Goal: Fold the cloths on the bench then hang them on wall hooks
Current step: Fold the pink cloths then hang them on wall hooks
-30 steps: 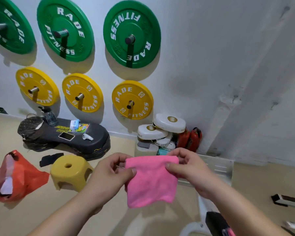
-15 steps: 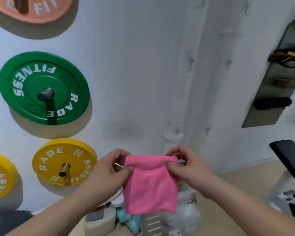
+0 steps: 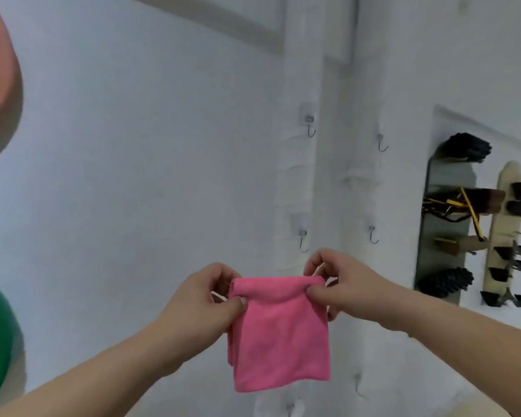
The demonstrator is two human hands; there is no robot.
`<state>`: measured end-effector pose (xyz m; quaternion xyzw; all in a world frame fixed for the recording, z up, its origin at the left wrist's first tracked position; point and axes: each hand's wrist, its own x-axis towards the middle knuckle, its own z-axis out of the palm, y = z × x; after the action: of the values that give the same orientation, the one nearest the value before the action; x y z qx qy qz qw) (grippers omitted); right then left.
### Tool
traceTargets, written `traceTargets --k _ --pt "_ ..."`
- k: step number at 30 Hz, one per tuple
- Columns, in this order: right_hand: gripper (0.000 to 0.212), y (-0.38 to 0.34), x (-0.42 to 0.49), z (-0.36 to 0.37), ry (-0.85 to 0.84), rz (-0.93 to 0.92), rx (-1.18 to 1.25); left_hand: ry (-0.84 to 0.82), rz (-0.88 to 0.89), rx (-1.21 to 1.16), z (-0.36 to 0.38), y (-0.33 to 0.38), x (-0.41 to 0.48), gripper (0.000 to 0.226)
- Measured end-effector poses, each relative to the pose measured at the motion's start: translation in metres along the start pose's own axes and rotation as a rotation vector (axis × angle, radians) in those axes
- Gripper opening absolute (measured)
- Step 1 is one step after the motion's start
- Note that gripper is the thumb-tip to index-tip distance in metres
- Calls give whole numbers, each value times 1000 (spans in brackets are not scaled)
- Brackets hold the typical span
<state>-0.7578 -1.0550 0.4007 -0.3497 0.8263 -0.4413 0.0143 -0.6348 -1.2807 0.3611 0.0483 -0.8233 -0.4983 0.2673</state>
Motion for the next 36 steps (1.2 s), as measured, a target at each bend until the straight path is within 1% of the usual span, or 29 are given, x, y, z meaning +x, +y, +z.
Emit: traceTargets --k 3,6,9,12,14,18,22,25,27,30,33,34,36 --pt "15 -6 66 -26 147 -47 10 11 57 -94 -2 4 82 13" --pt "15 -11 123 -57 282 -66 27 -8 130 -125 2 22 161 14" --pt "19 -15 168 -95 426 -101 23 -19 215 -124 8 50 230 16" --pt "19 -19 200 -127 547 -154 -11 -24 296 -72 17 78 278 15" --pt "16 -23 222 -145 591 -227 -27 3 348 -41 22 94 301 12" --pt "18 -36 264 -187 642 -404 -136 105 424 -15 29 131 339 10" --pt "18 -44 309 -222 688 -511 -210 199 476 -17 38 168 376 11" --pt "22 -39 341 -235 731 -566 -246 252 490 -3 48 179 399 12" --pt "24 -33 359 -235 727 -577 -244 282 475 -5 52 178 409 15" --pt "24 -26 371 -231 644 -546 -159 281 441 -9 57 173 418 21" --pt "21 -22 366 -241 457 -411 -62 205 387 -27 56 172 417 27" --pt "17 -21 364 -244 394 -348 -74 173 370 -39 55 172 416 29" --pt "12 -21 361 -248 348 -243 -171 162 356 -42 56 171 415 32"
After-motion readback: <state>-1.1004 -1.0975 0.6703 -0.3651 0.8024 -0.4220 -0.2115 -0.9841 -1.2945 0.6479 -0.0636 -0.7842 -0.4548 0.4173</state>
